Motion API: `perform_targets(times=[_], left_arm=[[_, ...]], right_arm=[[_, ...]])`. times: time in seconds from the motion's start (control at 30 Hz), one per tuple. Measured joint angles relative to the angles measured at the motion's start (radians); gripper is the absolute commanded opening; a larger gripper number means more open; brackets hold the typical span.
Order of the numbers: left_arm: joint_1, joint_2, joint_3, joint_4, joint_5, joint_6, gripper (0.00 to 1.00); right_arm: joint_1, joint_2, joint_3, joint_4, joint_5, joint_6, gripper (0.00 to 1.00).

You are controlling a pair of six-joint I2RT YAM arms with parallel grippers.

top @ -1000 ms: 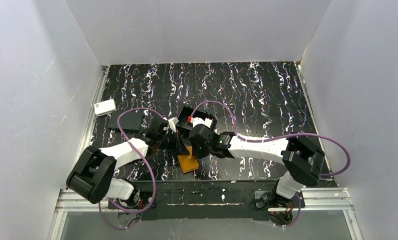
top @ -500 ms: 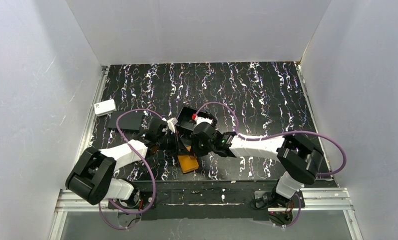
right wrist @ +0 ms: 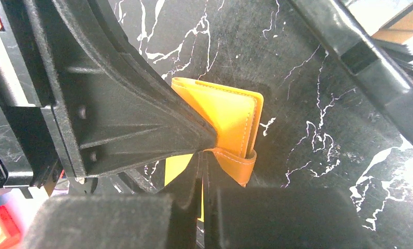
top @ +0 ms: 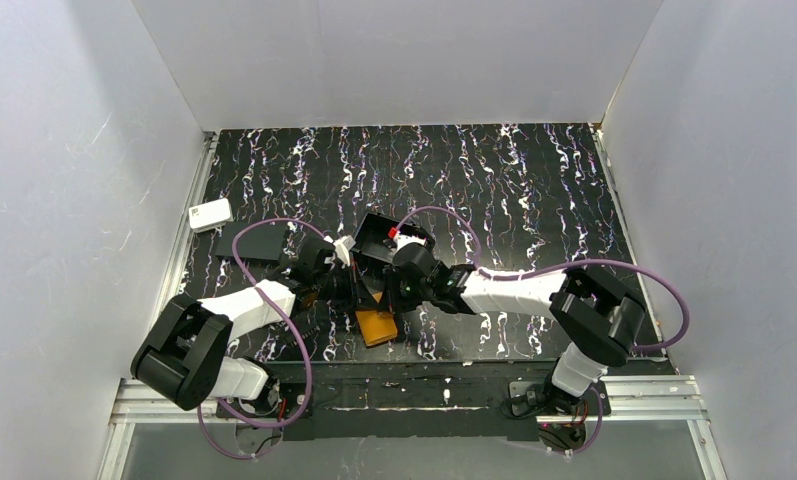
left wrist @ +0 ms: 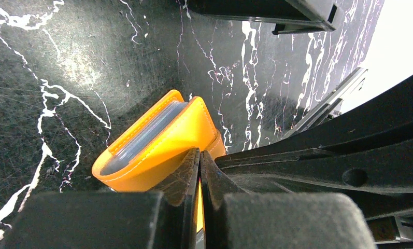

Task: Put the credit cards into the card holder
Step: Close the card holder at the center of the board.

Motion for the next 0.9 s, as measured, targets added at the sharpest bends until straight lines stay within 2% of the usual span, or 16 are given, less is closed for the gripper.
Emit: perform_targets(times=[0.37, 0.9], left_arm=[[0.006, -0.003, -0.004, -0.001, 0.000, 0.000, 0.00], [0.021, -0.019, -0.018, -0.008, 0.002, 0.000, 0.00]], right_arm=[[-0.022, 0.025, 0.000, 0.033, -0.068, -0.010, 0.01], [-0.059, 0.072, -0.032, 0.161, -0.215, -0.129, 0.01]])
